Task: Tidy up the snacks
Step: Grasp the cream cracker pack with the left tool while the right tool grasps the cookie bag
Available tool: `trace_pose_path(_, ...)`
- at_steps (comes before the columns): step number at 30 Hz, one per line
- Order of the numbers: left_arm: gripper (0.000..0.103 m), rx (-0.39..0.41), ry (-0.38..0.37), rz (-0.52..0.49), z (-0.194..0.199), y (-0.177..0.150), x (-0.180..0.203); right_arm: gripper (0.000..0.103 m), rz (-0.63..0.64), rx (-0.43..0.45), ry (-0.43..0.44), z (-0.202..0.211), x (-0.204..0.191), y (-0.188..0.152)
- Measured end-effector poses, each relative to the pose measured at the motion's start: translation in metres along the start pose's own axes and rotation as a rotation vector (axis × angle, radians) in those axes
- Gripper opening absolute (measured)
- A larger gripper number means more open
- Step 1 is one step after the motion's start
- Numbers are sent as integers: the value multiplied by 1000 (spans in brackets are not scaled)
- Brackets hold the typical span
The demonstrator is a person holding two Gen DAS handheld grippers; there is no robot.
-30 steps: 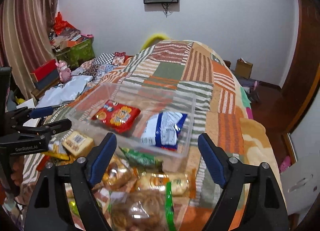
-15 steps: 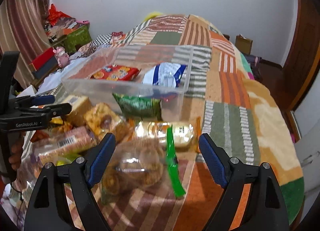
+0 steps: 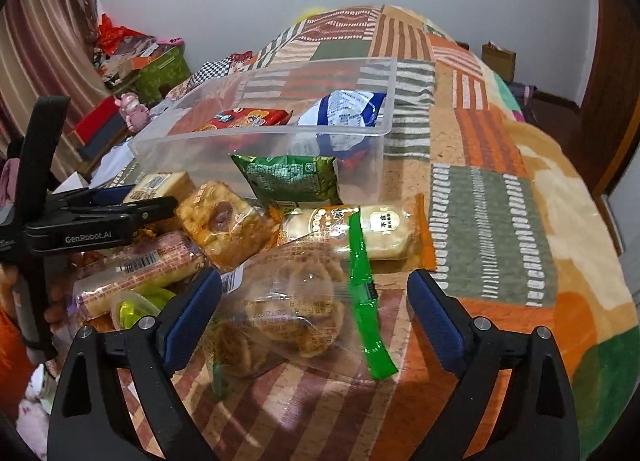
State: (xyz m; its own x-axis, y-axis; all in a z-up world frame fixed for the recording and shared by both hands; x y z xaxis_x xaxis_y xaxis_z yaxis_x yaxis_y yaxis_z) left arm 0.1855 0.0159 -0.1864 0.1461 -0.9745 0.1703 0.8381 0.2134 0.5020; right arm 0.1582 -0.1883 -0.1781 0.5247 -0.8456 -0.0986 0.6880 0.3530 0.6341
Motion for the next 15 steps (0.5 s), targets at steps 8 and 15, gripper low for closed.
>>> trace_pose_path(8, 78, 32, -2, -4, -1, 0, 1, 83, -8, -23, 75, -5, -9, -7)
trace_pose_path(15, 77, 59, -25, -9, 13, -5, 2, 58, 20, 8, 39, 4, -14, -8)
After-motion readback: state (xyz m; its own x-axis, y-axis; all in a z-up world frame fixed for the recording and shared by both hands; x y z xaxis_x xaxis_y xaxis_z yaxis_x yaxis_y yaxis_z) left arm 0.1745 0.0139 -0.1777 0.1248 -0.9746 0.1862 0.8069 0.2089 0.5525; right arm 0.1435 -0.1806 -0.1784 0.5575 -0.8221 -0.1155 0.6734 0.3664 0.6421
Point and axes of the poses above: each gripper's, at about its wrist camera, not at the fingertips, and z roughly against the way its jaws point, x to its right, y to its top, the point moved 5 cm from there along -z, roughly the way its jaws point, and after that the axes turned 12 degrees about z, right-handed, at the moved point
